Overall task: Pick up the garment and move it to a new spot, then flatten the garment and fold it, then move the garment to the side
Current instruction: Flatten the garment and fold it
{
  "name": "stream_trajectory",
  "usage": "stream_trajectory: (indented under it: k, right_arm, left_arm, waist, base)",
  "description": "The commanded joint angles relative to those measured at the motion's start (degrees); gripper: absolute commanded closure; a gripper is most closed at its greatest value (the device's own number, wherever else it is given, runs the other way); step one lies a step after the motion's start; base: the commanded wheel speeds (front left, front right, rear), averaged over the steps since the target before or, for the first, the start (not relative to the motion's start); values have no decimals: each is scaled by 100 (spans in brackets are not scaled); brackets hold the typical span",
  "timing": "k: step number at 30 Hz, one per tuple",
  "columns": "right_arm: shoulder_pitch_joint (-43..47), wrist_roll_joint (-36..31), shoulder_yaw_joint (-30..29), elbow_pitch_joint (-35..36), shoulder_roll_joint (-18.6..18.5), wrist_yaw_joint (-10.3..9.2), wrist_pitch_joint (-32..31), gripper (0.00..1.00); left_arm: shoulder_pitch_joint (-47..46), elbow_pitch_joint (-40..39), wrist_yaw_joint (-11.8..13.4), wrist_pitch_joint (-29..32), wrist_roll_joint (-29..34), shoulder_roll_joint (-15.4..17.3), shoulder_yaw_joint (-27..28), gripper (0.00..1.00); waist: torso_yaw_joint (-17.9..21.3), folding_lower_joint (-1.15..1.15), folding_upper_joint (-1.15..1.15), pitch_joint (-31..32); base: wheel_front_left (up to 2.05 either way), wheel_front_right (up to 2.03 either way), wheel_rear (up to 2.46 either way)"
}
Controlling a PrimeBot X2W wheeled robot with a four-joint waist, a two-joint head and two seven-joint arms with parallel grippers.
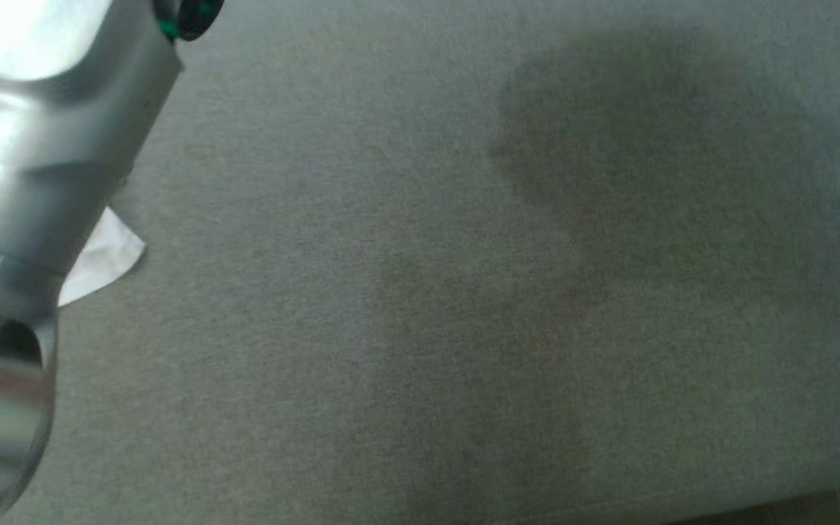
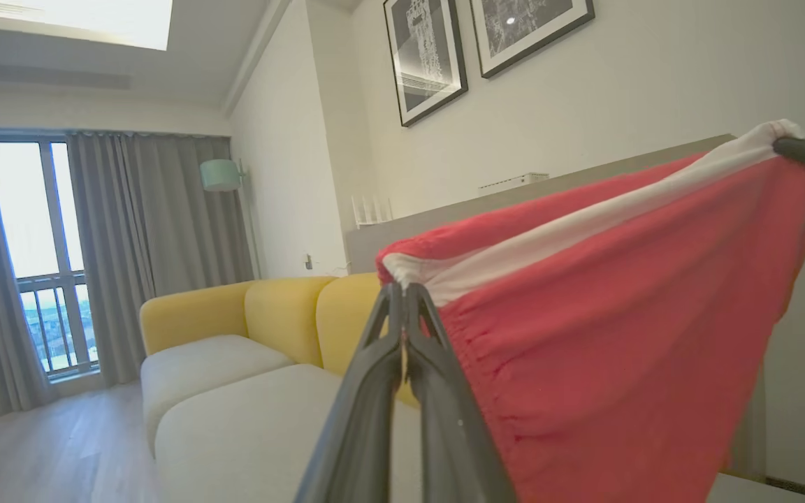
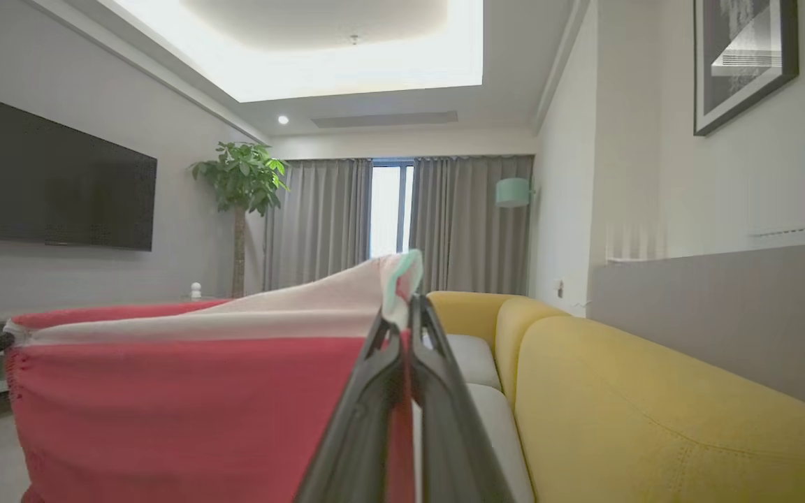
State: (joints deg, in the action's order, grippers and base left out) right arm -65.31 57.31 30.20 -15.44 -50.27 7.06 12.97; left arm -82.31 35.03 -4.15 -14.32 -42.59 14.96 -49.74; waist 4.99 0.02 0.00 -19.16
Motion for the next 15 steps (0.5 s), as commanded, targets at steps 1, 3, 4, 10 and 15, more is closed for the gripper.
stream_trajectory:
  k: [1, 3, 4, 10, 15]
  right_arm:
    - [94, 22, -56, 99, -78, 43, 65, 100]
    - [255, 102, -43, 155, -89, 43, 107, 100]
    - [394, 142, -30, 190, -96, 43, 127, 100]
    - [1720, 404, -118, 352, -2, 43, 196, 100]
    - [2838, 402, -650, 626, 190, 43, 200, 100]
  left_arm:
    - [-115, -2, -50, -41, 37, 121, 243, 100]
    - [63, 31, -135, -59, 104, 75, 253, 100]
    - [188, -6, -171, -62, 172, 77, 272, 100]
    - [1532, -446, -281, -66, 502, 91, 523, 100]
    - [2629, -934, -316, -67, 600, 39, 696, 100]
  waist:
    - [124, -2, 0, -230]
    - [88, -2, 0, -321]
    - [66, -2, 0, -371]
    - [-99, -2, 0, -522]
    - [-223, -2, 0, -315]
  base:
    - [0, 0, 0]
    - [0, 0, 0]
    - [0, 0, 0]
    - [0, 0, 0]
    - [0, 0, 0]
